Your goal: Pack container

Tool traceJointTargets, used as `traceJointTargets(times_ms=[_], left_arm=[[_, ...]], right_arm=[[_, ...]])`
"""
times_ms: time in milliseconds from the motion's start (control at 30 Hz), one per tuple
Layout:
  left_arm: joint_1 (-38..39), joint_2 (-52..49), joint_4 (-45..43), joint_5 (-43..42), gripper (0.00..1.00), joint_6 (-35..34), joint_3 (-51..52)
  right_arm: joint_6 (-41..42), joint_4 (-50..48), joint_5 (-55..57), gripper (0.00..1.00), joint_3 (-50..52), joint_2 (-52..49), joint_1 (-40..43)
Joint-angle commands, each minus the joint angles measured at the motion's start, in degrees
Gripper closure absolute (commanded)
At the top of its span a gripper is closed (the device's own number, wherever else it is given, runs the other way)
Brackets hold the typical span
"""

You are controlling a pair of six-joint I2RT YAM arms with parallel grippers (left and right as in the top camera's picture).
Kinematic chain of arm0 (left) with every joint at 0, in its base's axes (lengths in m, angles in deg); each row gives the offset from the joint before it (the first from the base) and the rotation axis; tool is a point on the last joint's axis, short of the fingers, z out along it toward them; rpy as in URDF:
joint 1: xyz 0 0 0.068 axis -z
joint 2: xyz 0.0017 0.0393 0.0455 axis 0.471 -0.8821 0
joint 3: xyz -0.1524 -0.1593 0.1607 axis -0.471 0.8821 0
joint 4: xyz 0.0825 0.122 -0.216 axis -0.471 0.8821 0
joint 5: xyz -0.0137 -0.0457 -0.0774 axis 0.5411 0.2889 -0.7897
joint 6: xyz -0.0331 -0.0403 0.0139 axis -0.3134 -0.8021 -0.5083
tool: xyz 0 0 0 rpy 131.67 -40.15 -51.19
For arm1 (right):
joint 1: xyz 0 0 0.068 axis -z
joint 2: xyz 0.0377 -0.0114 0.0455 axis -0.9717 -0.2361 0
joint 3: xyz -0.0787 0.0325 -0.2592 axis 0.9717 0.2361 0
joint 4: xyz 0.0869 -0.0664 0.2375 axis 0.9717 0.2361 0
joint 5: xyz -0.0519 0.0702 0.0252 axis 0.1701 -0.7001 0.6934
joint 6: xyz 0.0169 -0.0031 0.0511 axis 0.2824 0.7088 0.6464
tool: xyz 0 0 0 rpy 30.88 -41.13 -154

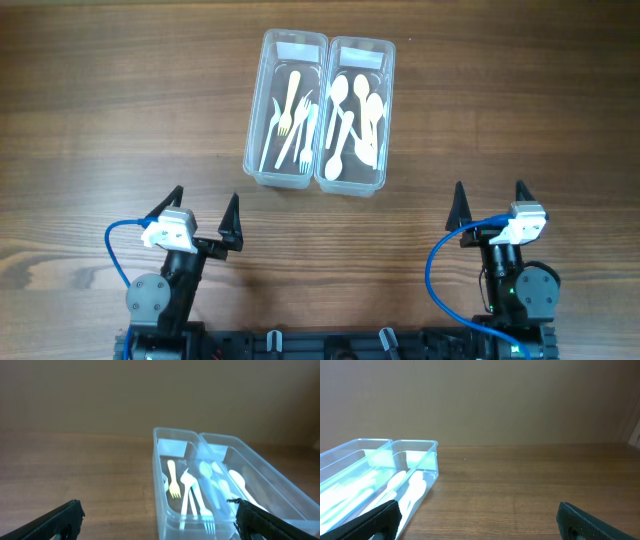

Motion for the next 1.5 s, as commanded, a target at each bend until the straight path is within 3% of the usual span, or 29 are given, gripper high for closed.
traceJointTargets(times_ms=[0,267,1467], left_arm=[[-0.2,0.6,-1.1,0.2,0.0,0.6,2.7],[-0.2,0.6,-1.3,-0.1,0.0,12.2,2.7],[-0.2,0.4,-1.3,-0.1,0.0,12.3,2.7]], right_arm=[[1.2,-0.2,0.9,0.0,0.0,0.6,0.2],[1.2,-0.2,0.8,0.0,0.0,0.6,0.2],[1.2,-0.2,0.8,0.0,0.0,0.6,0.2]])
